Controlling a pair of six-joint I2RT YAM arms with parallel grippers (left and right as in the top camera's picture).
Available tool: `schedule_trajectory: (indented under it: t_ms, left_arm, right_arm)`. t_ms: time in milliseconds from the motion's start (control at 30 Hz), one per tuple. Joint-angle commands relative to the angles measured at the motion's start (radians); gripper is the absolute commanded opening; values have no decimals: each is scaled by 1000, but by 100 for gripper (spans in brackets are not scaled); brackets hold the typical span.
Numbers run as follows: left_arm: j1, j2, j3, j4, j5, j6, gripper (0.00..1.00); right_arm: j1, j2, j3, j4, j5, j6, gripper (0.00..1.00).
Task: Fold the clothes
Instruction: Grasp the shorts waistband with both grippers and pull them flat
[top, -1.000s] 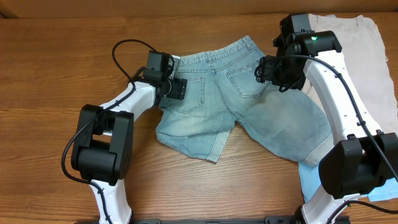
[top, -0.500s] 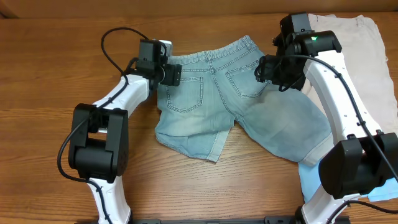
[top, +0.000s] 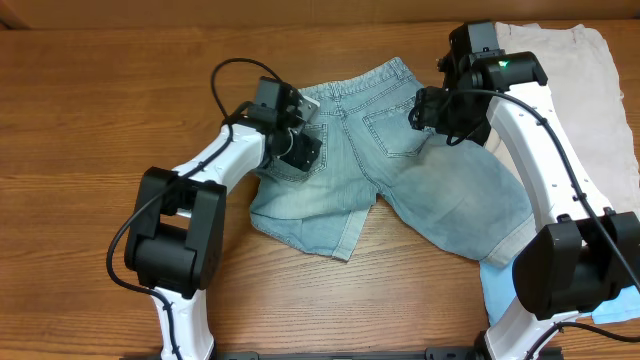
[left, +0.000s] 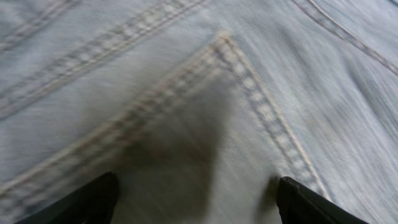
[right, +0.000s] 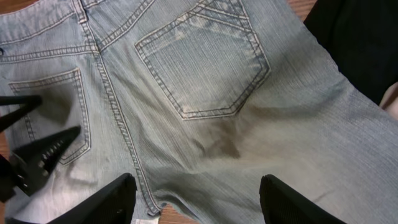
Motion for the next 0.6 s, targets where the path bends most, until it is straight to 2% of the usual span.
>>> schedule_trajectory:
  t_ms: [0, 300, 567]
  left_arm:
    - [-5, 35, 12, 0, -45, 58, 84]
    - [27, 183, 13, 149, -79, 43, 89]
    - [113, 299, 50, 181, -192, -86, 92]
  right_arm:
    - [0, -18, -5, 11, -5, -3, 67]
    - [0, -18, -5, 9, -5, -3, 68]
    - [0, -18, -5, 10, -5, 2, 68]
